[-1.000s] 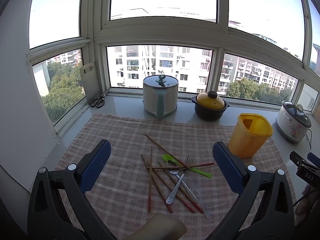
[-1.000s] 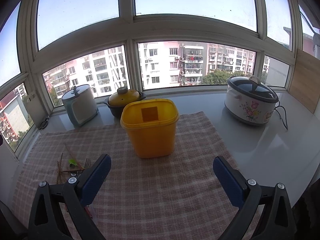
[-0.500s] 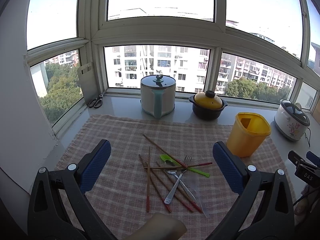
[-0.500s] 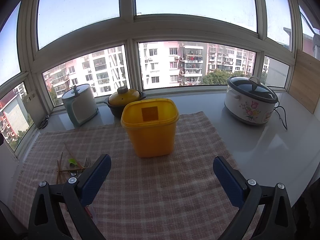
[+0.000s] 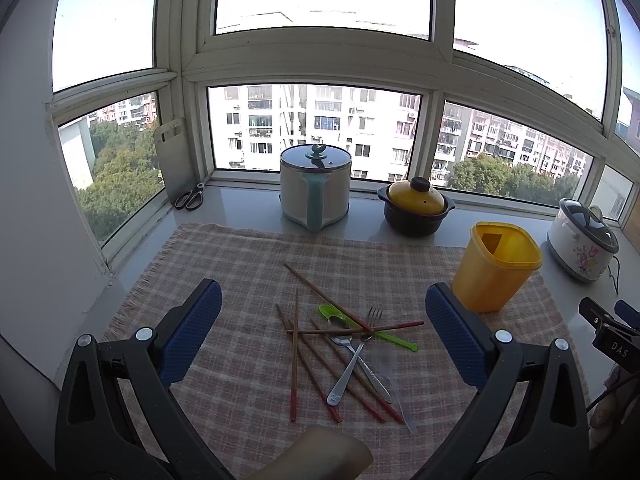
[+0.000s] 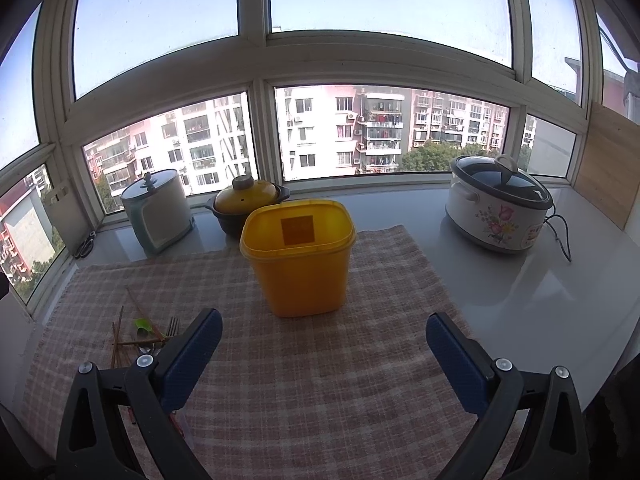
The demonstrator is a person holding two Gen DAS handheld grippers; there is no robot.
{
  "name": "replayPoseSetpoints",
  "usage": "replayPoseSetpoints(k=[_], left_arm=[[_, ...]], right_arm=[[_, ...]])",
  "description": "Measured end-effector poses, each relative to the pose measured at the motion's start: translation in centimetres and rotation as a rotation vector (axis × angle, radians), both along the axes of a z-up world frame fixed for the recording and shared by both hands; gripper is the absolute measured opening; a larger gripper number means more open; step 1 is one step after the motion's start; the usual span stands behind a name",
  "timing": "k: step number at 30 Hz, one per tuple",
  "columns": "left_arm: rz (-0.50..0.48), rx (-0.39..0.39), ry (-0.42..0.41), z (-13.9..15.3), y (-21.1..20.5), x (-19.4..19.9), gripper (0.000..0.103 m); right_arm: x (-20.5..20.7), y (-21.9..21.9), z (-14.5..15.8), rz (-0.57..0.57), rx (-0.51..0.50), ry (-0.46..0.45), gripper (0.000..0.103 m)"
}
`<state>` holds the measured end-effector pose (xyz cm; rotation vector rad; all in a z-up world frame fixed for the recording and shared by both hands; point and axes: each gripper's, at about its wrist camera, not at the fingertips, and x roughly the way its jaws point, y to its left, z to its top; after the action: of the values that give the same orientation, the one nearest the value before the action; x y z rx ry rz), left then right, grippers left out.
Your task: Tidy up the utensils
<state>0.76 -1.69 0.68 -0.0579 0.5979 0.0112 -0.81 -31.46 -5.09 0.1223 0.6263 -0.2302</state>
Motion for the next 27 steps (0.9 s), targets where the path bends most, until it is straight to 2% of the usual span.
replayPoseSetpoints(k=[27], left_arm=[[0.002, -0.001, 0.041, -1.8, 1.4, 1.0, 0.103]], right_arm=[[1.2, 0.7, -0.3, 0.007, -0.029, 0.022, 0.103]])
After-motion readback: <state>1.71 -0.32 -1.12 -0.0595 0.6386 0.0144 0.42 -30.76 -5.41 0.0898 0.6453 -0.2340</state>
